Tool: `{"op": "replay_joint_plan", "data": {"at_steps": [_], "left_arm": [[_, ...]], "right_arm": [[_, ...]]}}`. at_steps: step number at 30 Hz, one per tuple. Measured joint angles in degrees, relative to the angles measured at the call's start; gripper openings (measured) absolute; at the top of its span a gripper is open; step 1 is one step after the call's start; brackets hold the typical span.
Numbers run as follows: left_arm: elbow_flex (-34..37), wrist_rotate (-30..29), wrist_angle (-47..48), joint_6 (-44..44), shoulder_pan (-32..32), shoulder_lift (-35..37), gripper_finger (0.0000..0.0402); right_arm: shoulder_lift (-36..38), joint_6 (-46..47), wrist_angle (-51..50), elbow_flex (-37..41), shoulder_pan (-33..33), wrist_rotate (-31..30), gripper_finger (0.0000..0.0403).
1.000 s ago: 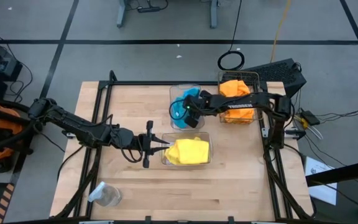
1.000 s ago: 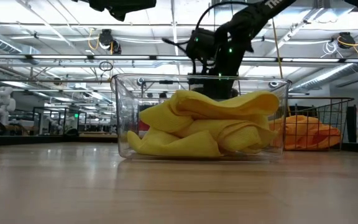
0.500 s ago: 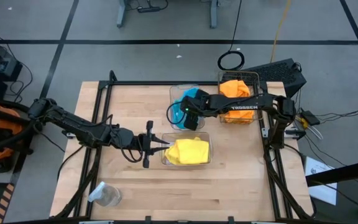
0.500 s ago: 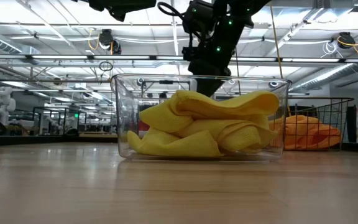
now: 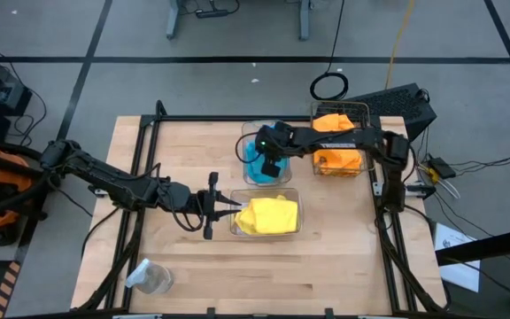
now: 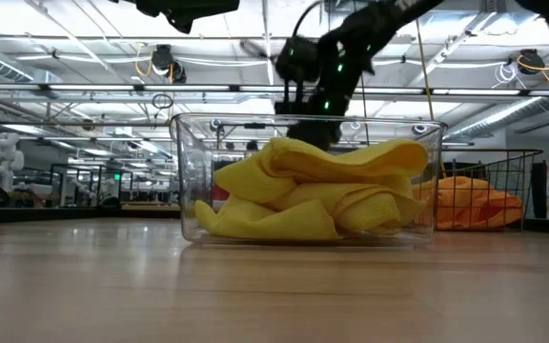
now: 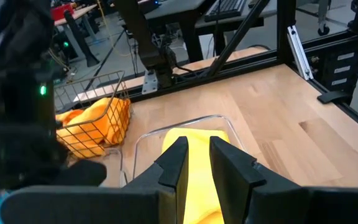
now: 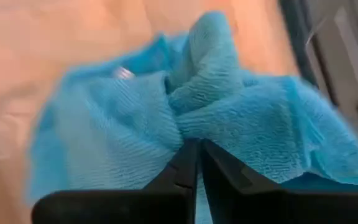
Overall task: Sort microfiber towel by color & place in baskets
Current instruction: Put the blue microfiber towel into the top transparent bin, then return to Home Position
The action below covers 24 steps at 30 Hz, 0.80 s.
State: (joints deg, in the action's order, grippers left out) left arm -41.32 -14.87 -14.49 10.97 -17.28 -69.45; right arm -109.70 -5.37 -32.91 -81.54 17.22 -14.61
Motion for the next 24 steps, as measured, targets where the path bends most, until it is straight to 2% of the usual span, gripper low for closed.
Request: {"op": "replay_joint_plan", "data": {"at_steps": [5,10,17,19,21,24], "left_arm": [[-0.02,-0.02,0.72,-0.15,0.0,0.0,0.0073],[-0.02,-0.02,0.31,-0.51,0.0,0.0,0.0073],[-0.02,-0.13,-0.15,-0.63,0.0,0.0,0.0073],[-0.02,-0.35,-0.13,-1.44,0.0,0.0,0.0073],[-0.02,-0.38,-0.15,-3.12,0.0,0.0,0.0073],[-0.02,-0.39,-0.43,-4.54,0.0,0.31,0.0073]], "right_arm": [[-4.53,-0.02,-0.03,0.0,1.68,1.16,0.0002],[-3.03,0.41,-0.55,-0.06,1.31,1.62,0.0003],[6.56,0.21,-1.02,-1.62,-1.67,1.66,0.0003],[9.86,1.25,-3.09,-1.53,-3.21,3.88,0.0001],[14.05,1.0,-3.05,-1.41,-5.49,6.77,0.0001],[21.19,0.06,-1.73,1.23,-10.45,7.2,0.0001]]}}
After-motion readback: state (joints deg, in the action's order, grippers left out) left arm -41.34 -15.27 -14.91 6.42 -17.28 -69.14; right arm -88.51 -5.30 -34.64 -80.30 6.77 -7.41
